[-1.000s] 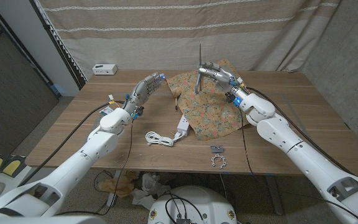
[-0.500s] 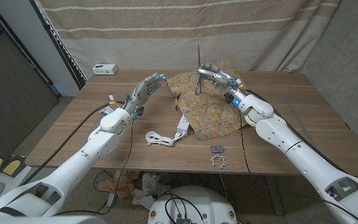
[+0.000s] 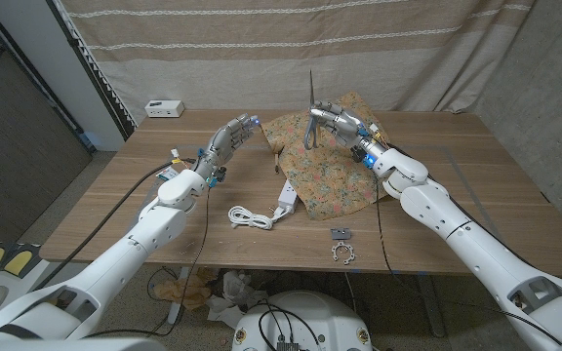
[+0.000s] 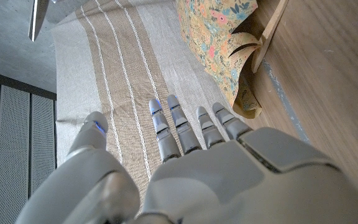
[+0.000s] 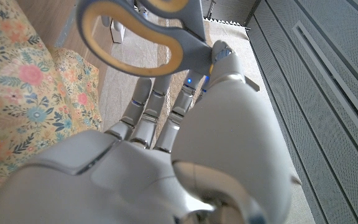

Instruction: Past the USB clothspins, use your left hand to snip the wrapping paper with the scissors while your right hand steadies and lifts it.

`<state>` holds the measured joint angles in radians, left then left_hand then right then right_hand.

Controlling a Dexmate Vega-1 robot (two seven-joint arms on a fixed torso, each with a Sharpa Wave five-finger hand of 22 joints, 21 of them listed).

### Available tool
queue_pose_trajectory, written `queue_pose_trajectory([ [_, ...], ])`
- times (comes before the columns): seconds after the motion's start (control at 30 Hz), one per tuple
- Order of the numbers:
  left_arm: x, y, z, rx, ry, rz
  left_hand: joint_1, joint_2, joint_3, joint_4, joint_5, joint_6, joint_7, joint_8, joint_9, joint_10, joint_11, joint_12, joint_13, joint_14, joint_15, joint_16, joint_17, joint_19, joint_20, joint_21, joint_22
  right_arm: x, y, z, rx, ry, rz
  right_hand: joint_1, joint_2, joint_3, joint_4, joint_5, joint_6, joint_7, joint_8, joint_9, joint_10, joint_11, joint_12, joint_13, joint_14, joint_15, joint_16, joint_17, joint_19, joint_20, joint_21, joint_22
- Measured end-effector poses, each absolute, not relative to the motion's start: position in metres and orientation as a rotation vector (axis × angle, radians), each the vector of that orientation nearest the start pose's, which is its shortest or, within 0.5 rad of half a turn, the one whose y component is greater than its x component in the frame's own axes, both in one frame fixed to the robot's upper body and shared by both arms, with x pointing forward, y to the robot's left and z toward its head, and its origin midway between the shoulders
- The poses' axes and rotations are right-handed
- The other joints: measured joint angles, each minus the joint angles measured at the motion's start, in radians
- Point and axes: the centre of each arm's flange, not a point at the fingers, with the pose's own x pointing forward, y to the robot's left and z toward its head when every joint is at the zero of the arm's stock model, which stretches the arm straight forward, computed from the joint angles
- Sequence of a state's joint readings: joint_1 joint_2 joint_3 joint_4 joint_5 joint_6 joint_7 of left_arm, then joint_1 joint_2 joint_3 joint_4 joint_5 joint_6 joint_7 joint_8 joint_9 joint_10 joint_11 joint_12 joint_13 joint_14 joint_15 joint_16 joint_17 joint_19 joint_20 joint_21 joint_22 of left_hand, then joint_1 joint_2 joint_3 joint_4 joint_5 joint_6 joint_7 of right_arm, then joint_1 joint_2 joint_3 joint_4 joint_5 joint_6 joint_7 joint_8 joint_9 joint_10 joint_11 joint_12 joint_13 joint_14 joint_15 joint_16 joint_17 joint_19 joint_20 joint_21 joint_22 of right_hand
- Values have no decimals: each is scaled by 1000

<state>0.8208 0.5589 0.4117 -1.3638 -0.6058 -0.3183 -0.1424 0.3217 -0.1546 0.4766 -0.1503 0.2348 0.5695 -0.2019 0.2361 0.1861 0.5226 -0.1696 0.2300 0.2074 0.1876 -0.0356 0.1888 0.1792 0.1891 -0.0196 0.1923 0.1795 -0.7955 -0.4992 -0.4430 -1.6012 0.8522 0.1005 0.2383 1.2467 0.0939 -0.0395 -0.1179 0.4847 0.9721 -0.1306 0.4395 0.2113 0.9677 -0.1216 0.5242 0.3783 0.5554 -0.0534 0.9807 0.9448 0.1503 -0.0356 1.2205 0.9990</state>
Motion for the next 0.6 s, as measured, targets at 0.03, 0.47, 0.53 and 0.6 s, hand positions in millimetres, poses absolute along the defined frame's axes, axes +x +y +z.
queue_pose_trajectory([
  [0.03, 635, 263, -3, 94, -665, -365, 0, 0, 0, 0, 0, 0, 0, 0, 0, 0, 0, 0, 0, 0, 0, 0, 0, 0, 0, 0, 0, 596, -165, 46, 145, -629, 700, 0, 0, 0, 0, 0, 0, 0, 0, -1, 2, 0, -3, 0, -7, 1, 1, -3, -2, -1, 3, -3],
  [0.47, 637, 264, -5, 88, -661, -361, 0, 0, 0, 0, -6, 10, -2, 0, 0, 0, 0, 0, 0, 0, 0, 0, 0, -5, 5, 0, 0, 599, -164, 45, 144, -603, 720, 0, 0, -7, 4, 22, 16, -17, -26, -1, 3, 0, -42, 0, -99, 5, -255, -246, -199, 2, -7, -122],
  [0.53, 637, 264, -5, 88, -662, -361, 0, 0, 0, 0, -6, 18, 0, 0, 0, 2, -2, 0, 0, 0, 0, 0, 0, -5, 5, 0, 0, 599, -163, 45, 144, -601, 722, 0, 0, -8, 4, 22, 12, -20, -26, -1, 3, 0, -45, 0, -99, 5, -264, -251, -216, 2, -9, -134],
  [0.6, 637, 264, -5, 88, -662, -360, 0, 0, 0, 0, -6, 18, 0, 0, 0, 7, -7, 0, 0, 0, 0, 0, 0, -5, 5, 0, 0, 599, -163, 44, 144, -598, 725, -2, 2, -16, 12, 22, 12, -20, -34, -1, 3, 0, -57, 0, -111, 7, -218, -196, -227, 0, 11, -141],
])
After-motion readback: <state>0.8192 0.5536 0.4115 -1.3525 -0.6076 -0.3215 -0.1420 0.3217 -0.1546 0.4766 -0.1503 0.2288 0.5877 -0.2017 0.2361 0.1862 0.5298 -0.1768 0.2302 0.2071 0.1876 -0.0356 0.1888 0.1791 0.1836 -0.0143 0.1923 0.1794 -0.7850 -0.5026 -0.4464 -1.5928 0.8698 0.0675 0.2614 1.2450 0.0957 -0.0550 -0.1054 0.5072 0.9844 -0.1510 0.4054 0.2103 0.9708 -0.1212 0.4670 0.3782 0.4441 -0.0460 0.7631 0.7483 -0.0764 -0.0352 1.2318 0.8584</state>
